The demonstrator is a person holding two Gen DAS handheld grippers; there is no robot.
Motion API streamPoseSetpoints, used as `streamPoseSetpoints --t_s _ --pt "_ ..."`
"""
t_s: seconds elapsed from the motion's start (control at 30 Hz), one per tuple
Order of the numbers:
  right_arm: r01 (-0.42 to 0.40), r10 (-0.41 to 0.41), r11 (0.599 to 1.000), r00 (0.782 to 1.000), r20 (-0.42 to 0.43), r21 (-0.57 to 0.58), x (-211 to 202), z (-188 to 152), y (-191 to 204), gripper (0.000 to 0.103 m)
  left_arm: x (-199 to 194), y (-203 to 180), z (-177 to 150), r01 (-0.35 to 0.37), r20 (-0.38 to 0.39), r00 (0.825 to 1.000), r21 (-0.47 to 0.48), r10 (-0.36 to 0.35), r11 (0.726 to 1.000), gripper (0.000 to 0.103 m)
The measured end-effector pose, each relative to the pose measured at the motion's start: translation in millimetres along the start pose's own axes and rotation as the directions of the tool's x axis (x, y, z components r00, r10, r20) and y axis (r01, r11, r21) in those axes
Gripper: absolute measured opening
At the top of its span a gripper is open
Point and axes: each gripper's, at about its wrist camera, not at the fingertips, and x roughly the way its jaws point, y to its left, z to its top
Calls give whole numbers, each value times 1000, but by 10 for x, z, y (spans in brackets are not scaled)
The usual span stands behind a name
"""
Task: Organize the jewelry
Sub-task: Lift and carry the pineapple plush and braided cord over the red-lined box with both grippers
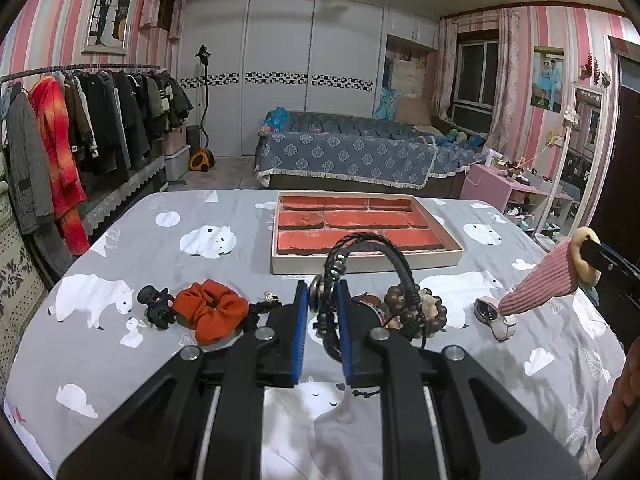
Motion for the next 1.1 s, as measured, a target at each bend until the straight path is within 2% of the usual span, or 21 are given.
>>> streamPoseSetpoints --t_s 0.27,0.43,0.87,1.1 --pt "-3 3 1000 1000 -14 1 41 -1 -20 37 66 11 94 1 11 1000 4 -1 1000 14" --pt "9 -9 1000 1000 -9 13 234 142 -97 37 254 39 210 12 0 1000 -6 -12 1000 14" --pt "1 0 999 1000 -19 44 1253 637 -252 37 1044 133 787 -10 14 1000 -10 11 1000 14" --pt "-5 9 998 998 -58 66 1883 718 -330 38 1687 182 894 -21 -31 999 -11 21 1000 14"
